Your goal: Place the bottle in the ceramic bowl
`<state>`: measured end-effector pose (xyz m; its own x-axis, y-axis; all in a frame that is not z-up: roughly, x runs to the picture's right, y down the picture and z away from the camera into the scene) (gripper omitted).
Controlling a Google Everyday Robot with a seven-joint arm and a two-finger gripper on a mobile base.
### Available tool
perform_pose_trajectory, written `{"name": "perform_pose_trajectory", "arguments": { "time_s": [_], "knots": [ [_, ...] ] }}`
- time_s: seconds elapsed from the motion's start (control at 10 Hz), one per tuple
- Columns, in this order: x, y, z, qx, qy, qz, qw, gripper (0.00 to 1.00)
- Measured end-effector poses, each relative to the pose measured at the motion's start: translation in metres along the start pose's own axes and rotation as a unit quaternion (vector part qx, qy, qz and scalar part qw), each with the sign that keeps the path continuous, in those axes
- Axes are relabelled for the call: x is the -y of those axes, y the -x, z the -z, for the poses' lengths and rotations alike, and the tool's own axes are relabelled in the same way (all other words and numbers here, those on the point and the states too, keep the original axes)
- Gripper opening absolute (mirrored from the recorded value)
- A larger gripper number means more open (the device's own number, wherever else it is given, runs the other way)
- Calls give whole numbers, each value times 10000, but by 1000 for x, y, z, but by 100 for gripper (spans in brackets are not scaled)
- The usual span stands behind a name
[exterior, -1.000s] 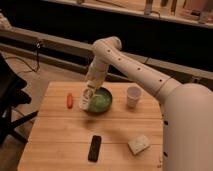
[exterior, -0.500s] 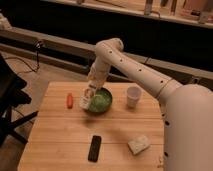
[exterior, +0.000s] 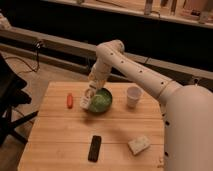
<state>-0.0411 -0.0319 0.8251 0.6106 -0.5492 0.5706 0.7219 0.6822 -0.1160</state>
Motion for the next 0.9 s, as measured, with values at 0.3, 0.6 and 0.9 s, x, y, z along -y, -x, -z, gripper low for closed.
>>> {"name": "perform_pose_trajectory", "arguments": {
  "time_s": [0.3,0.6,0.9],
  "knots": [
    [-3,-4,-6,-30,-43,-96,9999,0],
    [-5,-6,-10,-43,-72,-148,9999,0],
    [-7,-8,-13,-55,-85,-181,9998,0]
  ]
}}
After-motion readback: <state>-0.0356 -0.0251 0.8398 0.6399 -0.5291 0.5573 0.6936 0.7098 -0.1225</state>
